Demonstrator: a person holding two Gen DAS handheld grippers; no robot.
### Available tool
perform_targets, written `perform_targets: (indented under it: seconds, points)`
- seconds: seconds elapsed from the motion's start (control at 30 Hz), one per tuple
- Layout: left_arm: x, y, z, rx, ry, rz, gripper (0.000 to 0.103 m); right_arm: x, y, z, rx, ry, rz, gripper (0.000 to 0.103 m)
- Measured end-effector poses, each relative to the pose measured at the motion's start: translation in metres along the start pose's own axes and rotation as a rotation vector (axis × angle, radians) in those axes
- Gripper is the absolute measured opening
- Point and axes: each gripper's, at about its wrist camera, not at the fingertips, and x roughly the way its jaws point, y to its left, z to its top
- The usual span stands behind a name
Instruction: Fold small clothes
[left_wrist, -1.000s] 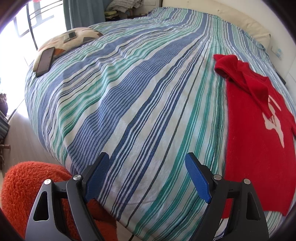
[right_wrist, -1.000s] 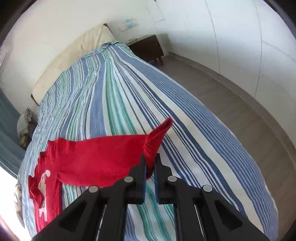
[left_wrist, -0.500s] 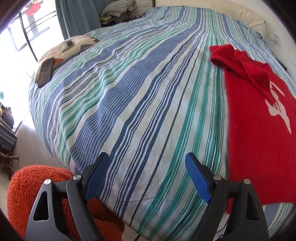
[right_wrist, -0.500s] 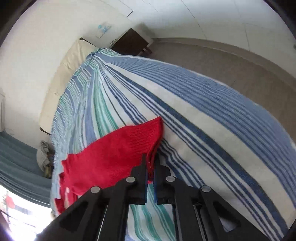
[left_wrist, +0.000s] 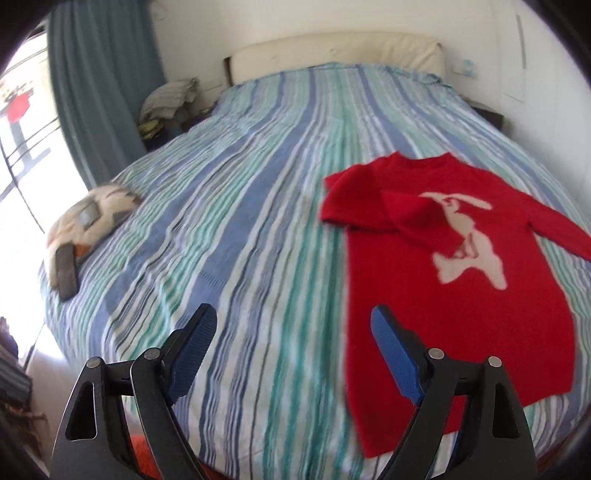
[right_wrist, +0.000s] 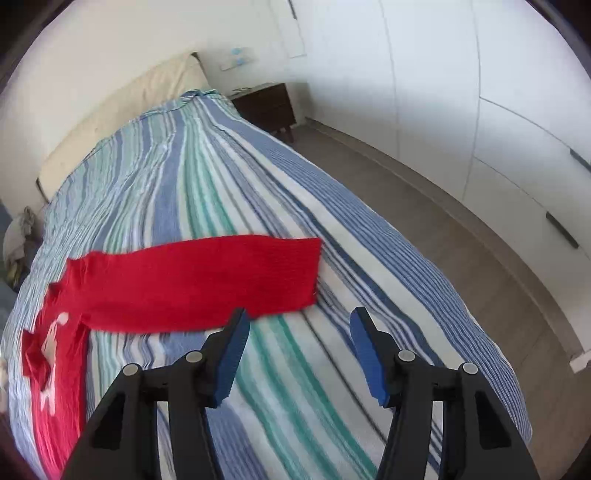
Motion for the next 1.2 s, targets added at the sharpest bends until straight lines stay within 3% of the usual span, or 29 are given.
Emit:
perform_targets:
  seconds: [0.07,0.13,0.2,0.27,0.33,0.5,0.53,0.57,0.6,0.7,0.83,0.9,1.0,1.03,1.13,1.2]
  points:
    - [0.018,-0.023,0.027,0.047,0.071,-0.158,0.09,-0.023,0.019,-0.02,-0.056,-0.004,0.079,0.057]
    - [0.046,-0.032,0.044,-0.068,0.149,-0.316,0.089,-0.041,0.04,-0.042,-0.084,-0.003,0.162,0.057]
    - [0.086,-0.044,0.052,-0.18,0.243,-0.4,0.08,-0.054,0.058,-0.067,-0.09,-0.003,0.232,0.057]
    - [0.122,-0.064,0.053,-0.242,0.308,-0.4,0.068,-0.059,0.077,-0.087,-0.09,0.007,0.285,0.057]
    - [0.151,-0.075,0.052,-0.308,0.345,-0.395,0.066,-0.056,0.098,-0.095,-0.12,0.032,0.321,0.057]
    - [0.183,-0.097,0.047,-0.419,0.35,-0.361,0.064,-0.059,0.126,-0.108,-0.257,0.028,0.357,0.057]
    - [0.186,-0.098,0.047,-0.431,0.337,-0.353,0.052,-0.057,0.127,-0.111,-0.263,0.038,0.356,0.057]
    - [0.189,-0.099,0.047,-0.437,0.33,-0.347,0.024,-0.054,0.127,-0.112,-0.261,0.049,0.353,0.057]
    - [0.194,-0.097,0.048,-0.437,0.337,-0.343,0.007,-0.051,0.127,-0.113,-0.256,0.056,0.351,0.057]
    - [0.188,-0.069,0.055,-0.493,0.336,-0.366,0.003,-0.052,0.124,-0.113,-0.245,0.046,0.341,0.057]
    - [0.137,0.016,0.071,-0.46,0.227,-0.316,0.003,-0.057,0.119,-0.109,-0.24,0.014,0.329,0.057]
    - [0.118,0.071,0.079,-0.431,0.184,-0.209,0.003,-0.056,0.118,-0.108,-0.237,0.012,0.332,0.057]
    - [0.119,0.151,0.083,-0.395,0.161,0.016,0.004,-0.05,0.119,-0.107,-0.235,0.034,0.338,0.057]
    - [0.128,0.174,0.08,-0.388,0.183,0.075,0.01,-0.048,0.12,-0.109,-0.237,0.042,0.339,0.057]
    - [0.16,0.238,0.054,-0.484,0.301,0.144,0.052,-0.045,0.123,-0.111,-0.248,0.051,0.333,0.057]
    - [0.168,0.267,0.028,-0.592,0.31,0.152,0.055,-0.047,0.125,-0.113,-0.26,0.047,0.322,0.057]
